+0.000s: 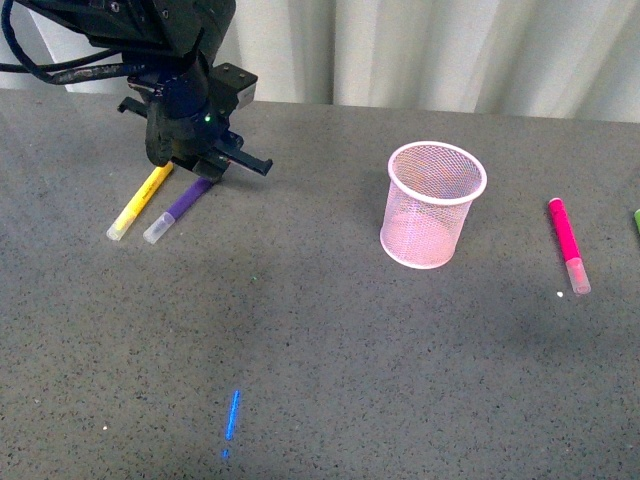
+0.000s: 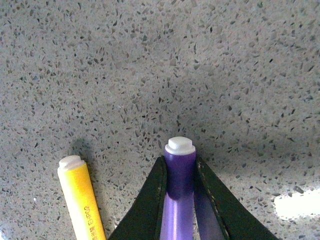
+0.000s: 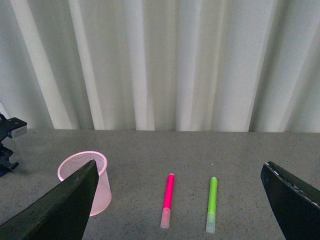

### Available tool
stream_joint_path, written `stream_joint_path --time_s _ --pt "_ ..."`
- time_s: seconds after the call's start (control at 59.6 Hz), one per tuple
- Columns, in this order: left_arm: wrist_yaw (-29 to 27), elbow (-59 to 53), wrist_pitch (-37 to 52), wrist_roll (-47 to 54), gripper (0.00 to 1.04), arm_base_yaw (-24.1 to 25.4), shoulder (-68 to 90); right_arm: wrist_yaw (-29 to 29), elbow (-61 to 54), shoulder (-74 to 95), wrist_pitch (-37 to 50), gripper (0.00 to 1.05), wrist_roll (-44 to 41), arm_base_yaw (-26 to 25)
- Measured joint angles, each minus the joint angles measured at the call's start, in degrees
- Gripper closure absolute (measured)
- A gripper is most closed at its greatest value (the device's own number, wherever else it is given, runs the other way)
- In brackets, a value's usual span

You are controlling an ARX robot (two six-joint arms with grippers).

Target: Insert purple and pink pens into pink cup

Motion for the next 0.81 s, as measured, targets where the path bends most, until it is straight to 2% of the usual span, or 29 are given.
stream_joint_path --time_s 0.235,0.47,0.654,0.805 --pt "1.2 -4.0 0.0 -3.6 0.93 -0.5 -3.3 0.0 0.0 0.0 0.0 0.07 0.0 0.0" --pt "5.8 -8.9 1.9 -14.2 0.93 -2.0 -12.9 0.0 0.0 0.0 0.0 0.07 0.0 0.0" --pt "11.3 -17.1 14.5 -24.1 0.93 -3.1 -24.4 0.0 0.0 0.0 0.0 0.07 0.0 0.0" --pt "11.7 -26.1 27.2 -32.7 0.93 -4.1 -31.6 0.0 0.0 0.0 0.0 0.07 0.0 0.0"
